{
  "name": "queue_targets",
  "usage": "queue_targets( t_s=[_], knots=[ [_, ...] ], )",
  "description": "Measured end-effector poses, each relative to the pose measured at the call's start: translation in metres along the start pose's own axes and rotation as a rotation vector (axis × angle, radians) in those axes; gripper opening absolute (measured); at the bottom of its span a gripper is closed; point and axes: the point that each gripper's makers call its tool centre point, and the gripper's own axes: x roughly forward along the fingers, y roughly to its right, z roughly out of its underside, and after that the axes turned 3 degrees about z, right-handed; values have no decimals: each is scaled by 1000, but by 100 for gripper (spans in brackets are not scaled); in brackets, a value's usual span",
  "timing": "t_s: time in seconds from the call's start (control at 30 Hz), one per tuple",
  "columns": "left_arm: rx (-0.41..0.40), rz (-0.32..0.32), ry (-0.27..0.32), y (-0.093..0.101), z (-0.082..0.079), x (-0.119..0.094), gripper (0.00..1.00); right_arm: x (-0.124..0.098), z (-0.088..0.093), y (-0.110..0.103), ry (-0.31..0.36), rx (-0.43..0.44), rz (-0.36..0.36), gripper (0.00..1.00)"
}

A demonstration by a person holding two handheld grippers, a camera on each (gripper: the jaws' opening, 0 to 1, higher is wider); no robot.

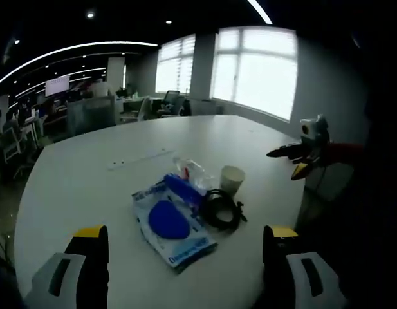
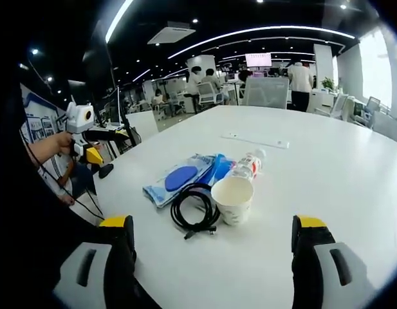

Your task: Arrange the tabletop items into an orderly group along one side of the table until the central work area is clear of visible clutter.

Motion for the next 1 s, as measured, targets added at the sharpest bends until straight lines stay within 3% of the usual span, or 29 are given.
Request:
queue_targets(
  t_s=[1.0],
  knots=[
    [-14,-2,8,0,-2,-2,99,-3,-9,-2,13,-9,-7,98]
  ],
)
